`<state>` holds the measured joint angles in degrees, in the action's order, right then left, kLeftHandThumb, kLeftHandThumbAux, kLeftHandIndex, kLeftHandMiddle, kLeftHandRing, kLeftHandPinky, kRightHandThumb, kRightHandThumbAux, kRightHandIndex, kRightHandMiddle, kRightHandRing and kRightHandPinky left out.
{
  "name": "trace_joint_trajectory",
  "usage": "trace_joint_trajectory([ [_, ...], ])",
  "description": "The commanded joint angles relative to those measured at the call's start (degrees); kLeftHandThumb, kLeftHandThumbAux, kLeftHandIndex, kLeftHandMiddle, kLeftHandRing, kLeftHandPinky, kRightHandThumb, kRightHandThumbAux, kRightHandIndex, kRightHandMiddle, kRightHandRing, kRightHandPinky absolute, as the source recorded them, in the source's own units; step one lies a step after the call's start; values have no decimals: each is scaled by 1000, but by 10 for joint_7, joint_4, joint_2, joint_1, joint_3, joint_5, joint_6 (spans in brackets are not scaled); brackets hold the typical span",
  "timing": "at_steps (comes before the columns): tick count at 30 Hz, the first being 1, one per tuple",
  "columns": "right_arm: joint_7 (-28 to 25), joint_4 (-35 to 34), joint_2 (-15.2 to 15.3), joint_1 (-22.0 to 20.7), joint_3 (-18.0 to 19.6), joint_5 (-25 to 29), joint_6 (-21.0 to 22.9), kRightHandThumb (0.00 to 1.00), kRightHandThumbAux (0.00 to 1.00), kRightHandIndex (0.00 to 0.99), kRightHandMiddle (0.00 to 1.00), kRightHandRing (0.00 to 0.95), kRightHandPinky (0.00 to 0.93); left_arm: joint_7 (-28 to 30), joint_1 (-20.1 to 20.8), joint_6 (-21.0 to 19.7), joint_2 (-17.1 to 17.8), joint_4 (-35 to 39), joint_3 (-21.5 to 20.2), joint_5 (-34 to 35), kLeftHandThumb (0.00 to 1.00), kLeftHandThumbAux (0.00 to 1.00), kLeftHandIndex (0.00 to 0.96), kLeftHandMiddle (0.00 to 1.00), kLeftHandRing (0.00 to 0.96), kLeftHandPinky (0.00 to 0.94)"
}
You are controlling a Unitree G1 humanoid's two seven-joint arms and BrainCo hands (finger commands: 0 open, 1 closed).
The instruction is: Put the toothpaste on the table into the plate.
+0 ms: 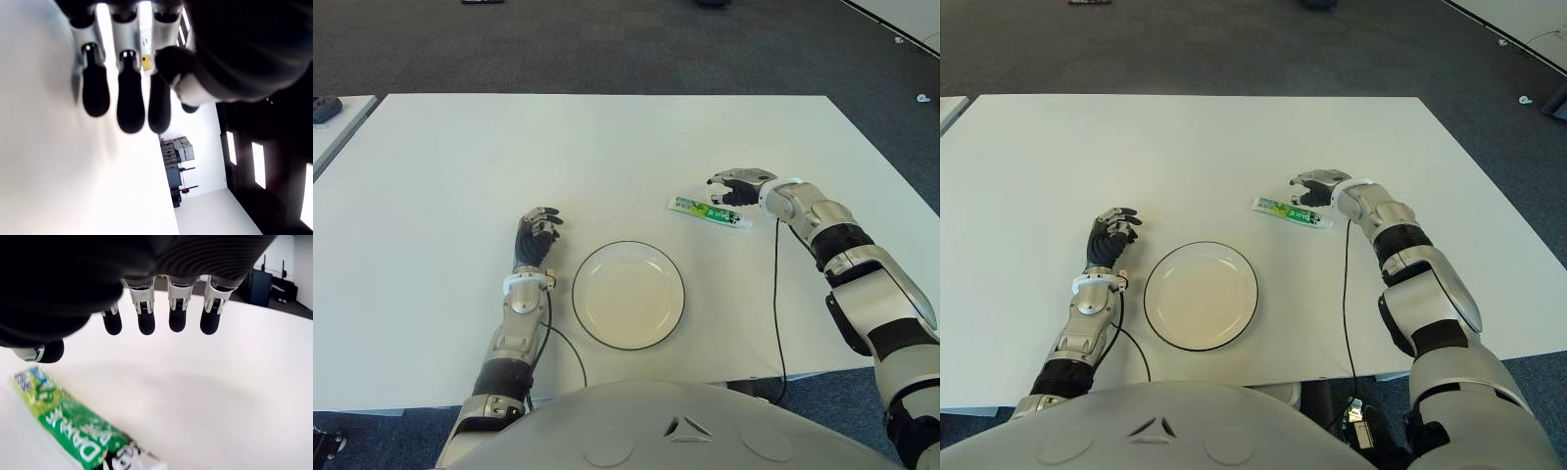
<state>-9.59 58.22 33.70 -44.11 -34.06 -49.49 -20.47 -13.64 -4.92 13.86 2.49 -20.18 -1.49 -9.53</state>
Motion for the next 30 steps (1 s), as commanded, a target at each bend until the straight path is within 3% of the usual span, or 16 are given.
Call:
trace_joint_trajectory([
  [1,6,14,-9,-4,-19,-11,-6,546,149,0,0,0,0,0,-7,-8,-1,-1,-3,2,833,681,403,487,618,571],
  [11,26,43,-23,10,-55,-28,-1,554,150,0,0,0,0,-5,-10,-19,-2,7,-4,-2,833,681,404,487,619,570],
  [30,53,73,-61,36,-85,-29,8,531,128,0,0,0,0,-3,-18,-22,-5,19,-6,4,832,683,397,493,626,586],
])
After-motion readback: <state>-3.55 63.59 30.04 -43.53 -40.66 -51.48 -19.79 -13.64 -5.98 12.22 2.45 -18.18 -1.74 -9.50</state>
